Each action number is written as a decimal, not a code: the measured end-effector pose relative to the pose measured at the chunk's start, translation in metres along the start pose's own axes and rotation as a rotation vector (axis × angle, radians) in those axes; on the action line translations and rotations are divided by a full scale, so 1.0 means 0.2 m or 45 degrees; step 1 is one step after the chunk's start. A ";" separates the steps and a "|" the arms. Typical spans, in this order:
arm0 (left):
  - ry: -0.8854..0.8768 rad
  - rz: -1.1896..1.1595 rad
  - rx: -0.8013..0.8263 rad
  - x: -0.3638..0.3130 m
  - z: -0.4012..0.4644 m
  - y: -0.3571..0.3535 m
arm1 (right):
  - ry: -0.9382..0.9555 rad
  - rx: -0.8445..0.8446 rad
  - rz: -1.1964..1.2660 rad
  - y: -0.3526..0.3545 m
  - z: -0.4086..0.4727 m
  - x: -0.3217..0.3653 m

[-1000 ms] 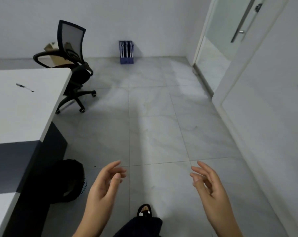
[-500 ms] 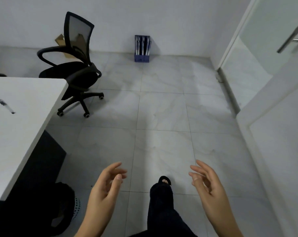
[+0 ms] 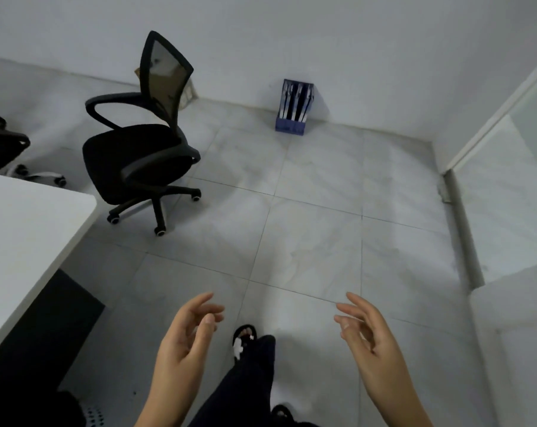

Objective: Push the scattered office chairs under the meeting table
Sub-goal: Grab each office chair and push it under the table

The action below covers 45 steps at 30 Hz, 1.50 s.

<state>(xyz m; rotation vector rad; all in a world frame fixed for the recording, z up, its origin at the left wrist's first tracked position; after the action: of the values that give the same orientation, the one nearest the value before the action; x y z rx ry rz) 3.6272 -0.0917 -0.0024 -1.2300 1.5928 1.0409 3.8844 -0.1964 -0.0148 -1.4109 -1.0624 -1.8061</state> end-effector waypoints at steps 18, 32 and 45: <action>0.060 0.010 -0.194 -0.68 1.87 -0.20 | 0.086 0.116 0.024 -0.46 2.18 -0.07; 0.163 -0.052 -0.453 -1.16 3.21 -0.71 | 0.184 0.443 0.016 -0.70 4.02 -0.18; 0.145 -0.166 -0.986 -1.37 4.13 -0.23 | 0.301 0.963 0.093 -1.81 5.13 -0.15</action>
<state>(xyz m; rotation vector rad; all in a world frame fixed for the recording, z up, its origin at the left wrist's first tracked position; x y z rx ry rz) 3.8224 0.7580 0.0090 -1.8952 1.1830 1.5948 4.0825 0.8734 -0.0102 -0.7467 -1.3440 -1.2595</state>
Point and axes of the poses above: each hand's wrist, its own z-axis towards the middle knuckle, its own y-axis out of the back of the hand, x = y × z, the point moved 8 cm from there along z, towards the middle knuckle, and after that the axes turned 15 degrees about y, right-handed, at the moved point
